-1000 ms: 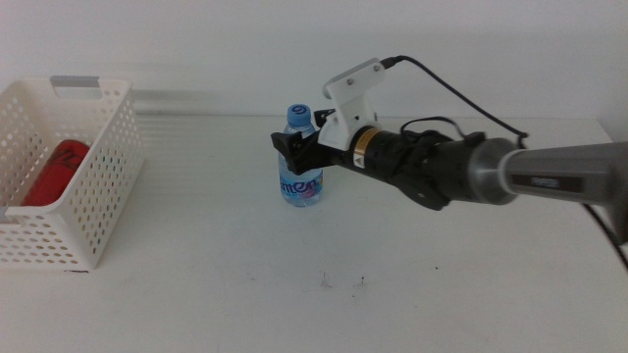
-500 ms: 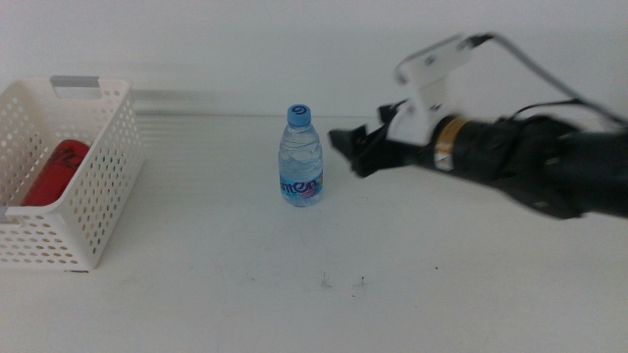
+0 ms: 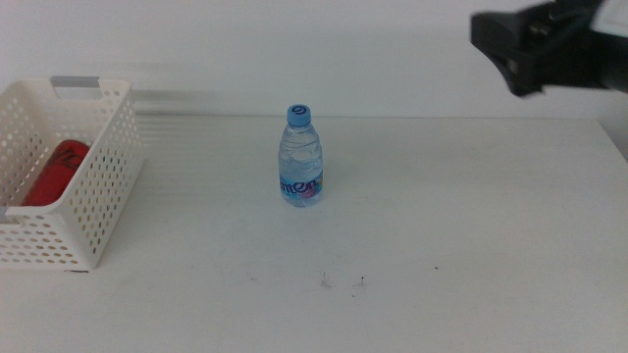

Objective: Use arms to grab the bottles and put them into the dustbin to the left of the table.

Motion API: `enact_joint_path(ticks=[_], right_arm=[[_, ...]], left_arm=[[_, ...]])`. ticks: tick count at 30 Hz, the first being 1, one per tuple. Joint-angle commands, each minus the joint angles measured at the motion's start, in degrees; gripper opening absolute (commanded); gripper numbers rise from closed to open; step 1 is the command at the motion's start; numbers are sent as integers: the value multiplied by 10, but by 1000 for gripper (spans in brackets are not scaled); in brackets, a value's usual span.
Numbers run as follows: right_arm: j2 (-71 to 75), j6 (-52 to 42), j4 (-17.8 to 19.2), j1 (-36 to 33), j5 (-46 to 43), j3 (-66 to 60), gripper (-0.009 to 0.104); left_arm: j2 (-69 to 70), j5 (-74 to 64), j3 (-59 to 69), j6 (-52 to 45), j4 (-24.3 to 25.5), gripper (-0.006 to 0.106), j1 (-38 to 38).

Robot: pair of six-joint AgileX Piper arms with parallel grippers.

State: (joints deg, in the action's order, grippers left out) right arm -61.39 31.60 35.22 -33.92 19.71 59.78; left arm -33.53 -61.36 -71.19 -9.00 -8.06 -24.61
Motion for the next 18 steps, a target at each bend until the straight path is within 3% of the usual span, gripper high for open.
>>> enact_joint_path(ticks=[1, 5, 7, 13, 15, 18], right_arm=[[36, -118, -117, -10, 75, -2, 93], [83, -325, -270, -10, 210, 30, 93], [101, -365, -311, -10, 297, 82, 93], [105, -376, -332, -10, 503, 269, 93], [101, -388, -349, -10, 503, 295, 93], [100, -394, -339, -10, 503, 301, 93]], left_arm=[[1, 7, -2, 1, 1, 94, 1], [1, 7, -2, 1, -2, 94, 1], [1, 7, -2, 1, 5, 94, 1], [1, 7, -2, 1, 16, 94, 1], [1, 7, -2, 1, 20, 94, 1], [1, 7, -2, 1, 21, 94, 1]])
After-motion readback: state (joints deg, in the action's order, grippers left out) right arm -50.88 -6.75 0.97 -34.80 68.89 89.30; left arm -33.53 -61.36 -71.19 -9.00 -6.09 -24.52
